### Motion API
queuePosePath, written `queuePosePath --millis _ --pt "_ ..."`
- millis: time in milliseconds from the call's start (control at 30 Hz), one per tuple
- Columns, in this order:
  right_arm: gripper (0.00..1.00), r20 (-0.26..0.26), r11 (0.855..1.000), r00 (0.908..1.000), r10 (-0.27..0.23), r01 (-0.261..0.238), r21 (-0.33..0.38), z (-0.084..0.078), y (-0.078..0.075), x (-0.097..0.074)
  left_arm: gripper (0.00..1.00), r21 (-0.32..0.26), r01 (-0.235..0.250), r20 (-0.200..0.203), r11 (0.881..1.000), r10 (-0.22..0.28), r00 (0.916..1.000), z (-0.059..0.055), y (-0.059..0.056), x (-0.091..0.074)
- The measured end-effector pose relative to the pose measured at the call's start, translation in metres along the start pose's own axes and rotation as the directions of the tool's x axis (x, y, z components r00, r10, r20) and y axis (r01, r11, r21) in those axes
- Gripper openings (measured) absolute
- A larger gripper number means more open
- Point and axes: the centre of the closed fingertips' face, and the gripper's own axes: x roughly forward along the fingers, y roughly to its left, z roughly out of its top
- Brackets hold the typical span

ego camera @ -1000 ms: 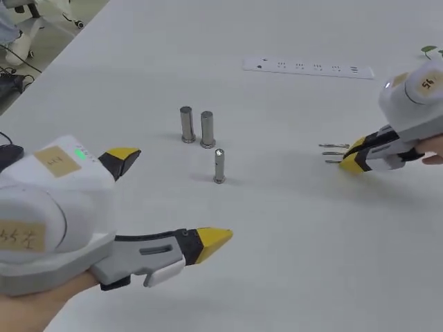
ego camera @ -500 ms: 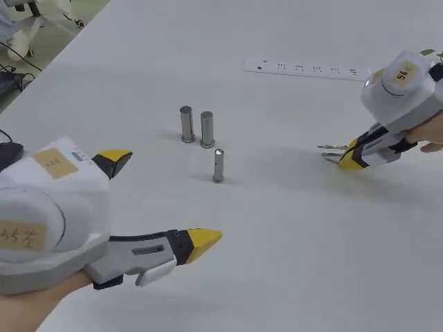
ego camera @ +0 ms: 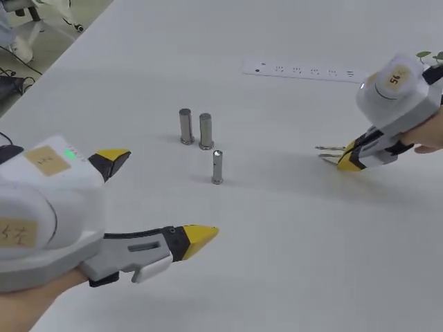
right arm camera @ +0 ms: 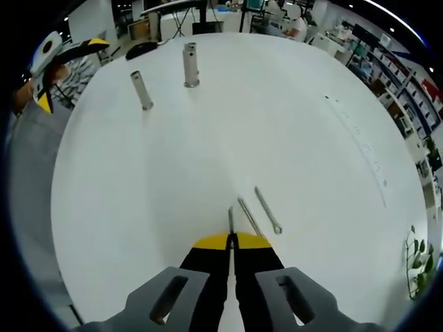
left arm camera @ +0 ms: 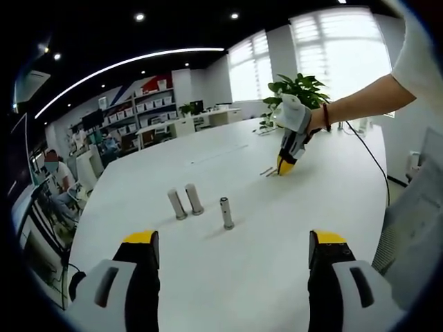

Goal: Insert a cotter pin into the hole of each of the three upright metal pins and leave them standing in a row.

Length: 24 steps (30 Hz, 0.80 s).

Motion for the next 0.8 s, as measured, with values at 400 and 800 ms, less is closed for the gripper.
queuePosePath --millis 400,800 --pt "0.02 0.089 0.997 0.9948 -0.049 0.055 -0.06 0.015 0.014 -0.025 0.81 -0.049 0.047 0.027 0.998 -0.046 0.9986 0.008 -0.01 0.002" --pt "0.02 0.22 0.986 0.9739 -0.055 0.088 -0.144 0.046 0.053 -0.05 0.64 -0.109 0.139 0.06 0.984 -0.133 0.9893 0.02 -0.025 0.006"
